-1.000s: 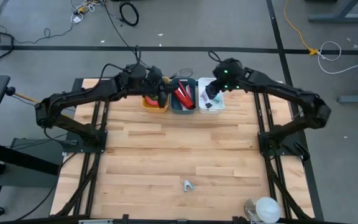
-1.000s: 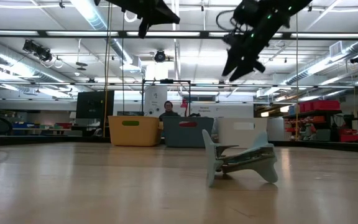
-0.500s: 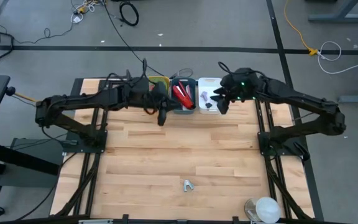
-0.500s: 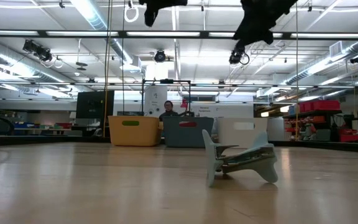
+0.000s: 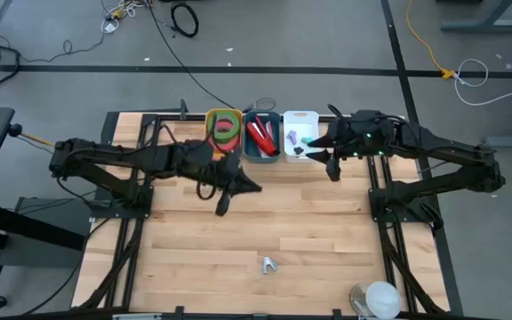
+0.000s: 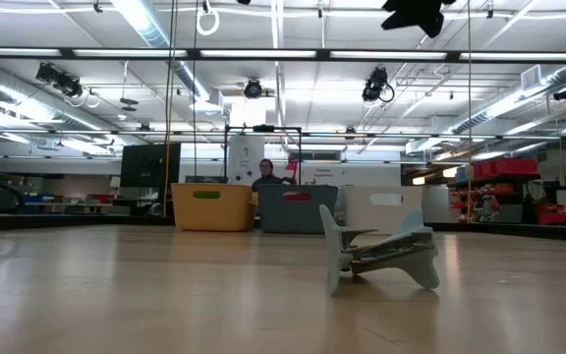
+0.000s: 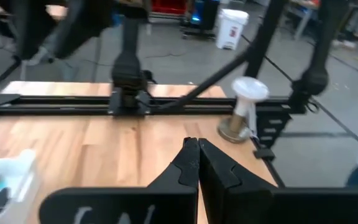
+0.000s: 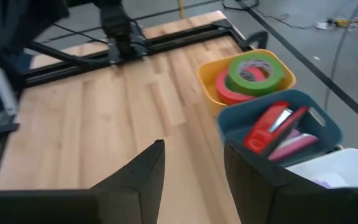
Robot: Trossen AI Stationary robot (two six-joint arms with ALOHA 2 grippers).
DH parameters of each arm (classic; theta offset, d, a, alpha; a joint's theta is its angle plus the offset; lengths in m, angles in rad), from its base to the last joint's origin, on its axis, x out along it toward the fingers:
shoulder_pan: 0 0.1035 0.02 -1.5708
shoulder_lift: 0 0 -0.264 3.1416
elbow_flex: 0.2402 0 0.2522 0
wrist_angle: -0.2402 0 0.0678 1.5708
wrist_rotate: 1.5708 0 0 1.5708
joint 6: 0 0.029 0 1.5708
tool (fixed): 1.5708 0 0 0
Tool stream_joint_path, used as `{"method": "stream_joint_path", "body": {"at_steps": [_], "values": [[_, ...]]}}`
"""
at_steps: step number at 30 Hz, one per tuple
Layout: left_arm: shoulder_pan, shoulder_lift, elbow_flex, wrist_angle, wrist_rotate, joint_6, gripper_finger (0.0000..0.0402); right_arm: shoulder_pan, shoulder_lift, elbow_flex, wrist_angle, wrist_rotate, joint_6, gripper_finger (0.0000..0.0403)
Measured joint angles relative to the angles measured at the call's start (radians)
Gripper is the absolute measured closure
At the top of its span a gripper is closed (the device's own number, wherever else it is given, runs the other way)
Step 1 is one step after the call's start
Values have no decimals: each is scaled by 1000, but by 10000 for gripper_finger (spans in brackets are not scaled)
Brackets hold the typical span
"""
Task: Pick and place Stapler, Stapler remover, tape
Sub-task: Put the light blue staple remover into the white bin
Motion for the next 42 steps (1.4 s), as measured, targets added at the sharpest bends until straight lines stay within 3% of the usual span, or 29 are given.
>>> {"method": "stream_joint_path", "body": {"at_steps": [13, 20, 31, 36, 42], "values": [[-192, 118, 1, 43, 0, 46, 397, 98, -36, 0, -1, 18, 42, 239], [-298, 206, 0, 73, 1, 270, 393, 147, -36, 0, -8, 27, 43, 239], [-339, 297, 0, 72, -1, 376, 330, 235, -39, 0, 2, 31, 89, 239], [-339, 318, 0, 75, -1, 451, 275, 269, -39, 0, 1, 75, 123, 239], [-330, 318, 24, 48, -4, 423, 197, 299, -39, 0, 1, 89, 148, 239]]}}
